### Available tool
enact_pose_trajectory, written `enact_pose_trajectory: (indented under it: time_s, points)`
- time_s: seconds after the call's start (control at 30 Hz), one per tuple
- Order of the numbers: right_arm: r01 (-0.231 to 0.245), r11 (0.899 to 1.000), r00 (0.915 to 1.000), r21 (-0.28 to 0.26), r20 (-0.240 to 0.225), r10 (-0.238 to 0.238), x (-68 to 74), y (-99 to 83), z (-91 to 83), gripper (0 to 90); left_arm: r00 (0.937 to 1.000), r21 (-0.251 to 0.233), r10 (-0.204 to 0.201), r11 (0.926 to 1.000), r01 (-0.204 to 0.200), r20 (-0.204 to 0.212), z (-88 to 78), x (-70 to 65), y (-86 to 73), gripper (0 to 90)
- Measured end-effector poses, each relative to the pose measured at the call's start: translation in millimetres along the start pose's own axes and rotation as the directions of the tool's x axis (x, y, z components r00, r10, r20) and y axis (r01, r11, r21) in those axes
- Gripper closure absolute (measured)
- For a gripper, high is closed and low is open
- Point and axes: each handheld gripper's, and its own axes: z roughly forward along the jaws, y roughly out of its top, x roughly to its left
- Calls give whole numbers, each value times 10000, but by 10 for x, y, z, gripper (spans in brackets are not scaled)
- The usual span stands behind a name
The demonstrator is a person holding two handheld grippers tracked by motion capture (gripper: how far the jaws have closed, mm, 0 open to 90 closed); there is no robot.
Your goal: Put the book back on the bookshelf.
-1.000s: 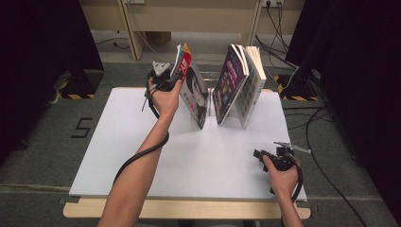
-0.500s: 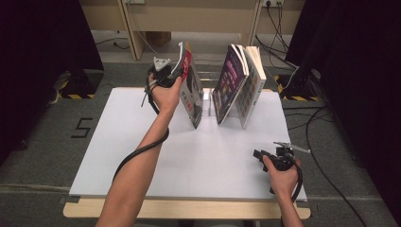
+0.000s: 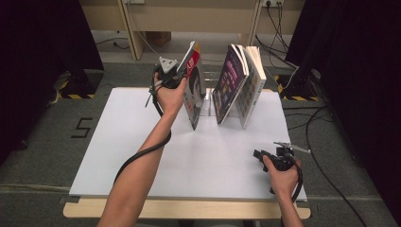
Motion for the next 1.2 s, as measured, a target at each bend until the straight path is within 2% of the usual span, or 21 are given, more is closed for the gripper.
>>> enact_pose_trajectory:
  time_s: [0.1, 0.17, 0.23, 0.3, 0.5, 0.87, 1.2]
  points:
    - [20, 10000, 10000, -2, 8, -20, 0, 0, 1, 592, 10000, -53, -61, 10000, 61, 34, -12, 21, -3, 766]
    - [-133, 9999, 9999, 84, -3, 133, 17, -4, 4, 592, 9997, -72, -188, 9998, 189, 126, -14, 28, -2, 728]
    - [-87, 9999, 10000, 80, -7, 87, 15, -4, 5, 592, 9996, -100, -224, 9997, 226, 165, -13, 39, -10, 697]
    - [-76, 9999, 10000, 67, -12, 76, 14, -3, 4, 592, 9983, -98, -482, 9988, 486, 318, -12, 54, -25, 691]
    - [0, 10000, 10000, -6, 27, 0, 4, -1, 0, 592, 9973, -33, -620, 9981, 622, 398, -7, 66, -60, 639]
    - [-101, 9999, 9999, 21, 29, 101, 4, 2, -11, 592, 9918, 83, -1121, 9937, 1118, 607, -21, 97, -142, 597]
    - [-9, 10000, 10000, -56, 52, 9, 4, 1, -5, 592, 9890, 165, -1301, 9915, 1293, 707, -70, 127, -174, 567]
